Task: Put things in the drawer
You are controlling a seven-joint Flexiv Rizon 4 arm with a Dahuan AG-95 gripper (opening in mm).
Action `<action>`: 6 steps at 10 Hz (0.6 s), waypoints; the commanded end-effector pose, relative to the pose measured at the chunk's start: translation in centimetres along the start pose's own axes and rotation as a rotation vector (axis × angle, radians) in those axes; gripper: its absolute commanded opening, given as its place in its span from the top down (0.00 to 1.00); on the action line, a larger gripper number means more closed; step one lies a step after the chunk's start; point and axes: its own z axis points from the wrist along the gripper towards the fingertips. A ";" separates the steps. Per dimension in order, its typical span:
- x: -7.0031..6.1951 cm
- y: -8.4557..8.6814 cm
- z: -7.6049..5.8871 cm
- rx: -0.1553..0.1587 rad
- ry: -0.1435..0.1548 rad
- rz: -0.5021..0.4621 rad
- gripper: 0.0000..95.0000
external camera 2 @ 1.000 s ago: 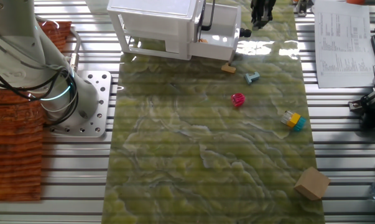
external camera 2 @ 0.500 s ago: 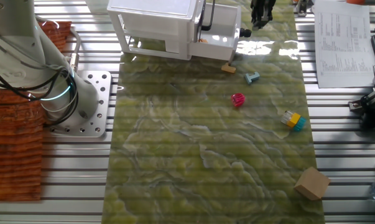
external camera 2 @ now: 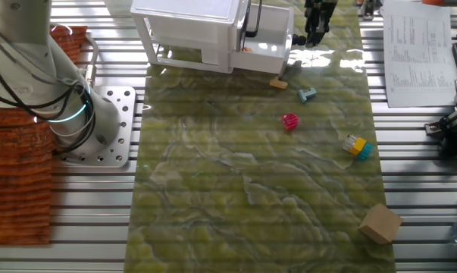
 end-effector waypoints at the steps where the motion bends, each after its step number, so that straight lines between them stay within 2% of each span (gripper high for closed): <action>1: 0.3 -0.2 -0.1 0.002 -0.015 0.006 0.60; 6: 0.3 -0.5 0.9 -0.001 -0.009 0.021 0.60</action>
